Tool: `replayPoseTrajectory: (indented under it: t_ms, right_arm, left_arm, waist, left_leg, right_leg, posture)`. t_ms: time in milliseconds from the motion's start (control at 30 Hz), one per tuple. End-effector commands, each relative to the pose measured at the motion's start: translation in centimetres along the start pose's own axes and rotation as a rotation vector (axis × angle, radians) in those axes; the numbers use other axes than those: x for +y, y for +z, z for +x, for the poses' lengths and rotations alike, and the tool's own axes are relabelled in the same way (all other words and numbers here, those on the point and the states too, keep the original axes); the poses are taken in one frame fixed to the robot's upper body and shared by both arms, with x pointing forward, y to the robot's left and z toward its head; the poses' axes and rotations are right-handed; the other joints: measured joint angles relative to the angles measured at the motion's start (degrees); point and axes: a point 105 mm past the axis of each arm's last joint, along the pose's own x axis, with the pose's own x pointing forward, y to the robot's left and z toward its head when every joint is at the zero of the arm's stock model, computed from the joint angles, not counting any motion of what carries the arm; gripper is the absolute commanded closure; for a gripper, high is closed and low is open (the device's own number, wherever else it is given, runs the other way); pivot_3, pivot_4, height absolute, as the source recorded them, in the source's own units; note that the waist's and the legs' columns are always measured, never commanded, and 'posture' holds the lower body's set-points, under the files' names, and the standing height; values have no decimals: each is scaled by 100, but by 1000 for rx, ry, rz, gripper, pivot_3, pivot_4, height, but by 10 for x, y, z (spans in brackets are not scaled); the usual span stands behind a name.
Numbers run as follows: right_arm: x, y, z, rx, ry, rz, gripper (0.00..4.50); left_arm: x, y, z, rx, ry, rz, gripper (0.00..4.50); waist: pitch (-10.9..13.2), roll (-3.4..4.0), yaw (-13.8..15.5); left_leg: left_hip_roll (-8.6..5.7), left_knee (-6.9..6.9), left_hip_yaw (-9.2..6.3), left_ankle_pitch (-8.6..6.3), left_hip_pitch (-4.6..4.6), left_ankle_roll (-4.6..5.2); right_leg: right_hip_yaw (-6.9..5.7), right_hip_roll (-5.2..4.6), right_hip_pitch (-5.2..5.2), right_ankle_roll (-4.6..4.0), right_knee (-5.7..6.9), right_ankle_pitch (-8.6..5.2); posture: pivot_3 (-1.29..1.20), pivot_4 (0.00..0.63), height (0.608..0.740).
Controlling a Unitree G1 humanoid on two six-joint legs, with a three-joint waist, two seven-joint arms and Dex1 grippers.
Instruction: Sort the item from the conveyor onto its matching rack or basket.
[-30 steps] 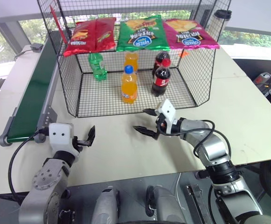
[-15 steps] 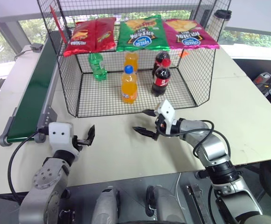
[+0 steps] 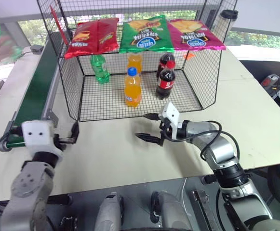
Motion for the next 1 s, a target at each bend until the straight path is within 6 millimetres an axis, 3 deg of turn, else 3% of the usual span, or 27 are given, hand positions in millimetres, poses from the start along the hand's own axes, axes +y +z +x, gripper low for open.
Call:
replayPoseTrajectory:
  t_ms: [33,233,400,1000]
  right_arm:
    - [11,25,1,-70,78,-52,0]
    - [24,33,-1,-118,173,-31,0]
    - [23,44,-2,-209,155,-26,0]
    - [22,34,0,-143,139,-33,0]
  left_arm:
    - [21,11,-7,-34,67,12,44]
    - [43,9,-10,-22,138,0,44]
    - [54,8,-13,-16,177,-11,44]
    - [78,-7,-19,51,251,-77,44]
  waist:
    - [0,0,0]
    - [0,0,7]
    - [0,0,1]
    - [0,0,3]
  left_leg:
    - [0,0,0,0,0,0]
    - [0,0,0,0,0,0]
    - [0,0,1,0,1,0]
    - [0,0,2,0,0,-1]
  right_leg:
    - [0,0,0,0,0,0]
    - [0,0,1,-1,0,0]
    - [0,0,0,-1,0,0]
    - [0,-1,0,-2,0,-1]
  posture:
    - [0,150,740]
    - [0,150,740]
    - [0,150,740]
    - [0,150,740]
